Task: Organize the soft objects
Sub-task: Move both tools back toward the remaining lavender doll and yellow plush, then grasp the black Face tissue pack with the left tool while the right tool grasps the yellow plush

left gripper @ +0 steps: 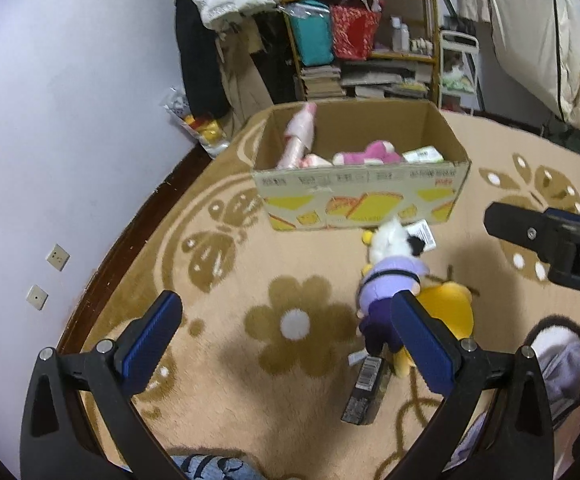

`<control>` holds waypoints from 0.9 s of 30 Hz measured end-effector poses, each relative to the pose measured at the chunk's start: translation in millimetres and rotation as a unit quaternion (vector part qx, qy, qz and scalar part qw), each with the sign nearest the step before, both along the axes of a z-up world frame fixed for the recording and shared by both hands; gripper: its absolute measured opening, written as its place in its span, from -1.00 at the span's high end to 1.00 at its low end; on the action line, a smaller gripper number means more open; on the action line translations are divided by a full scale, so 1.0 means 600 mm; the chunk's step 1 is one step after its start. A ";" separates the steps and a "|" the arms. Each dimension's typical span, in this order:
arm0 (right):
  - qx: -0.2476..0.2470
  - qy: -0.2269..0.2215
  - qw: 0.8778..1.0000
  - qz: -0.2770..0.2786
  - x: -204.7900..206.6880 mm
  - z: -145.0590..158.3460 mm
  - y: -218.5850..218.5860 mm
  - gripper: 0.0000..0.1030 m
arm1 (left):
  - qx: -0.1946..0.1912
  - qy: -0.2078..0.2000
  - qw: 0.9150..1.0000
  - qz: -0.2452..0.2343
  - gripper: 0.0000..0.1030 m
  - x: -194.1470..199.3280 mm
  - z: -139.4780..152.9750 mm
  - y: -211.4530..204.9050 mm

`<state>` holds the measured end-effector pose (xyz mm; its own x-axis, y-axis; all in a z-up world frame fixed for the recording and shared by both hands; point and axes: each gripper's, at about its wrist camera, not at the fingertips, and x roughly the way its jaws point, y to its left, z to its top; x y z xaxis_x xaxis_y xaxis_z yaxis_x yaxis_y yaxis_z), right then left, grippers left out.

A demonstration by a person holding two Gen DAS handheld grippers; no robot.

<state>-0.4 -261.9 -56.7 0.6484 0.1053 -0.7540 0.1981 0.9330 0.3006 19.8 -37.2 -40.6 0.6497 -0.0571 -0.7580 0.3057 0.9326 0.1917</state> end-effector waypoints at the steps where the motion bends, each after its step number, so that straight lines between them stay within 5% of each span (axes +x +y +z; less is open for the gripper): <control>1: 0.002 0.002 1.000 -0.001 0.001 -0.003 0.000 -1.00 | 0.002 0.004 1.000 0.000 -1.00 0.000 -0.004 -0.003; 27: 0.066 0.099 0.993 -0.026 0.022 -0.128 -0.015 -1.00 | 0.007 0.164 0.986 -0.040 -0.99 0.015 -0.116 -0.031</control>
<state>12.6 -271.0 -133.7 0.4959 0.1821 -0.8491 0.3120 0.8751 0.3699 29.1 -55.5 -110.1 0.3639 -0.0870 -0.9274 0.4256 0.9011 0.0825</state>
